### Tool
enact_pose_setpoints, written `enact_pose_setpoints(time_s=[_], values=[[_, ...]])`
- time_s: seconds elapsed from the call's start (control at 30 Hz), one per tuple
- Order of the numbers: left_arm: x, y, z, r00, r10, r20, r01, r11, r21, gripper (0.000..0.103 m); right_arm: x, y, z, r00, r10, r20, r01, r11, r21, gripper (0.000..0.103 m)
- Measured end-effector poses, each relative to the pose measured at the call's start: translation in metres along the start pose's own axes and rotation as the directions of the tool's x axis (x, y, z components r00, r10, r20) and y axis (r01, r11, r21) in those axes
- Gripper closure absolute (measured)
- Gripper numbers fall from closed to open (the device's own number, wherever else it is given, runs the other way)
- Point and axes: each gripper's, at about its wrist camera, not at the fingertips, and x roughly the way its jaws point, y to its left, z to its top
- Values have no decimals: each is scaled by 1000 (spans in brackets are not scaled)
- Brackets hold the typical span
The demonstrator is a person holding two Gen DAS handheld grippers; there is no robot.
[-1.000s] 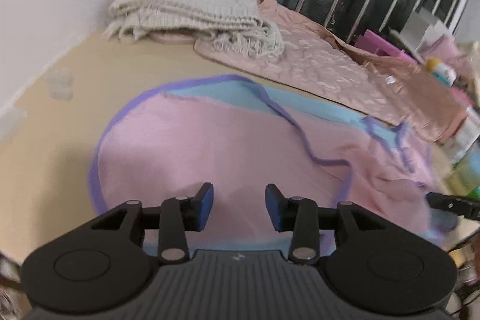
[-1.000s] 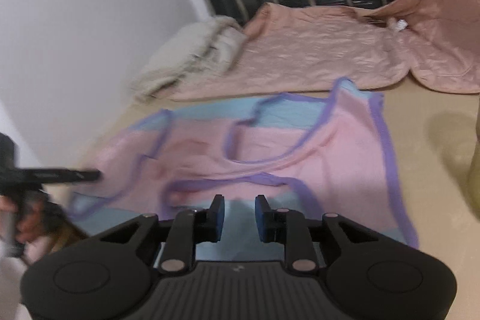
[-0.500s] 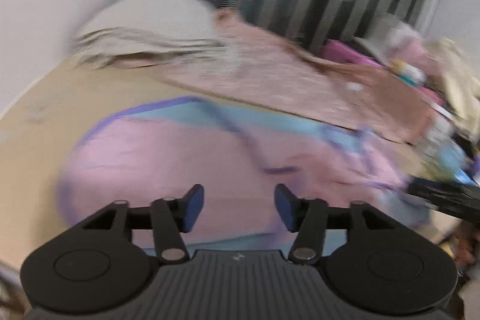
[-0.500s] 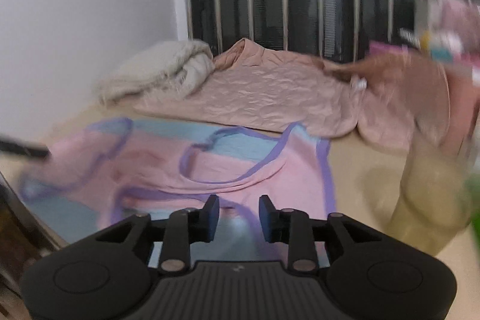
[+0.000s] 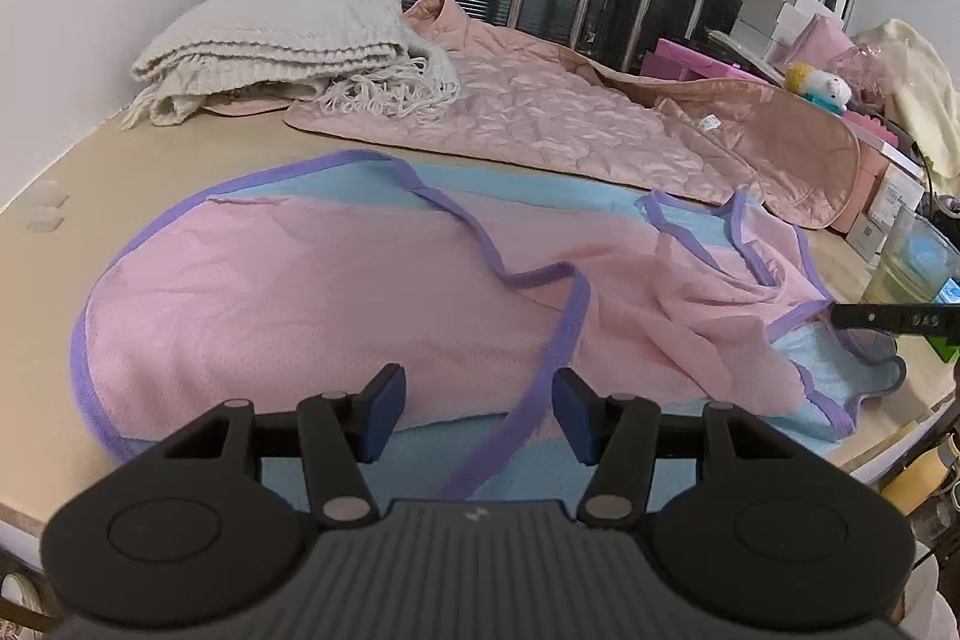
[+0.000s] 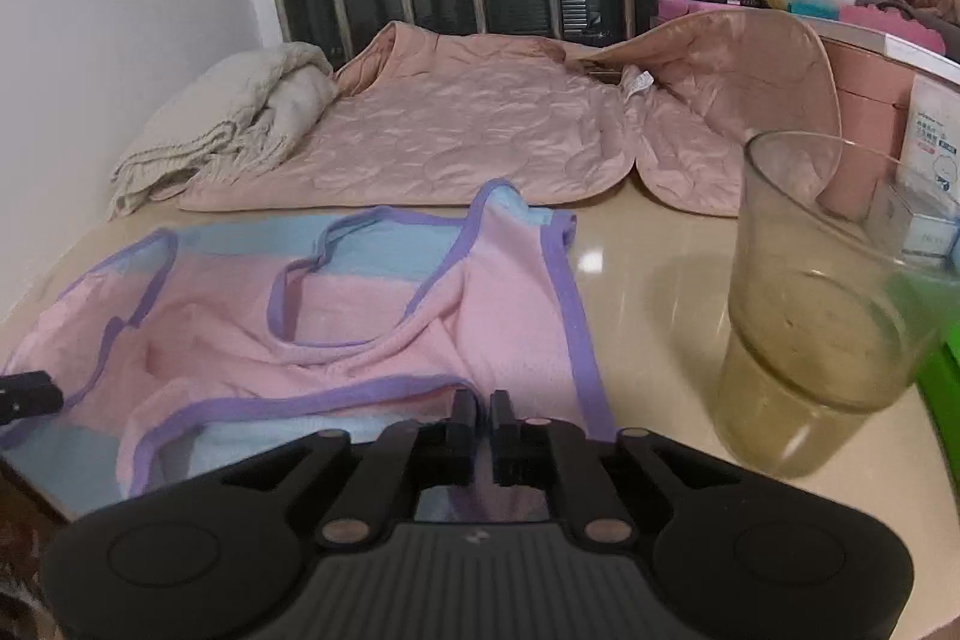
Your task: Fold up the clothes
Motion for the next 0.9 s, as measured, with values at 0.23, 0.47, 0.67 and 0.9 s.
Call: enact_pose_setpoints(time_s=[0.23,0.47,0.67,0.9], values=[[3,-9,-2,1000,18,9,-18,998,53,39,37,24,27,998,60,0,-60,998,-37,69],[2,-8,-4,1000,7,13,-8,999,52,39,81,22,50,999,48,-16,-48,998,32,102],[0,-7,-5,1000,-2,18,1,999,47,39,54,14,42,998,32,61,-37,996,87,94],[1,-10,-6,1000,-6,22,5,998,57,34,43,55,32,987,155,44,-151,984,-95,78]])
